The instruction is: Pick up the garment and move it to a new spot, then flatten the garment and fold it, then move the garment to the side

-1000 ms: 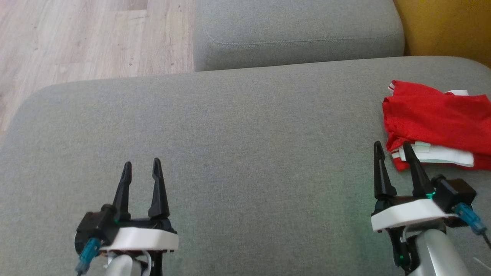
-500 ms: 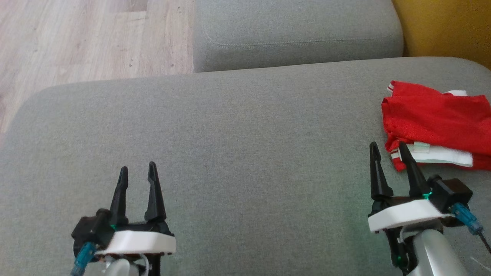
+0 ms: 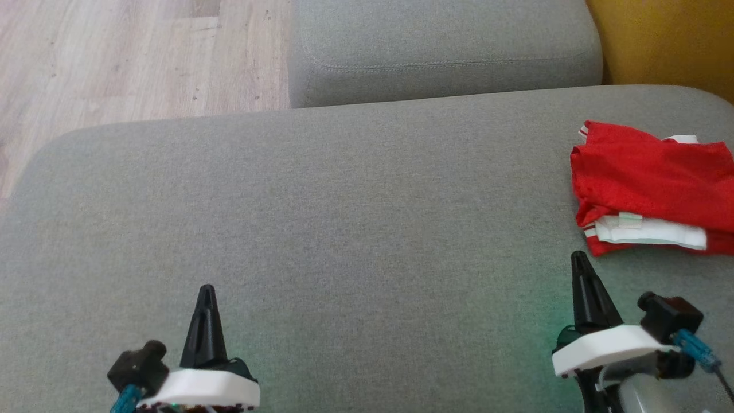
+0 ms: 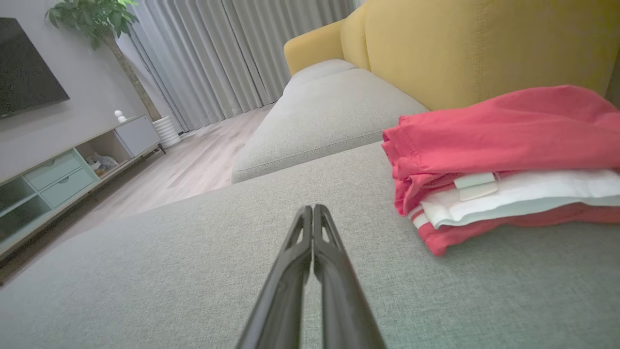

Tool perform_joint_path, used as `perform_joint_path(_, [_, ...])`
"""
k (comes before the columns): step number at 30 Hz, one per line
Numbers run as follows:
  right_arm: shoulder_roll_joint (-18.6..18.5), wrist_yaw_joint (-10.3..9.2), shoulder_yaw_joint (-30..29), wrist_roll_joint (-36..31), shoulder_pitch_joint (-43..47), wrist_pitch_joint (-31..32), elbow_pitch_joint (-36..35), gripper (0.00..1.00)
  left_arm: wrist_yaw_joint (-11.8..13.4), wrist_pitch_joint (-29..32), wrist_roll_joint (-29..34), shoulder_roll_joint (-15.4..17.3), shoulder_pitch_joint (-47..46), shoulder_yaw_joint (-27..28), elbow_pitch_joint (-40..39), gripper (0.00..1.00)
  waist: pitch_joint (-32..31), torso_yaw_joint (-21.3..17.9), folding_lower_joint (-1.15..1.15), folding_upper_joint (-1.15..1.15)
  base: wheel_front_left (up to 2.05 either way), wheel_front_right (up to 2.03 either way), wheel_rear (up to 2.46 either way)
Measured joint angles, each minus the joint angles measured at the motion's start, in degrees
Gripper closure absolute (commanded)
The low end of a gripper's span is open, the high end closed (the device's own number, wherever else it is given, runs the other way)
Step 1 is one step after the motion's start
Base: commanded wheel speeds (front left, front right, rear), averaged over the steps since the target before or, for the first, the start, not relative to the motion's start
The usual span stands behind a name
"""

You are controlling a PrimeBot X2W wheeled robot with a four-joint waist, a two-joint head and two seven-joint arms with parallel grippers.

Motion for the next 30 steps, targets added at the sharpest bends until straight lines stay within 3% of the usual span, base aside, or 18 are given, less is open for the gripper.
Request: perform_joint_path(30, [0.0, 0.0, -2.8, 18.9, 0.0, 5.1, -1.6, 1.0, -1.4, 4.9, -16.6, 0.0, -0.3, 3.5, -0.5, 1.0, 0.2, 0.0, 0.0, 0.0, 0.0, 0.0, 0.0])
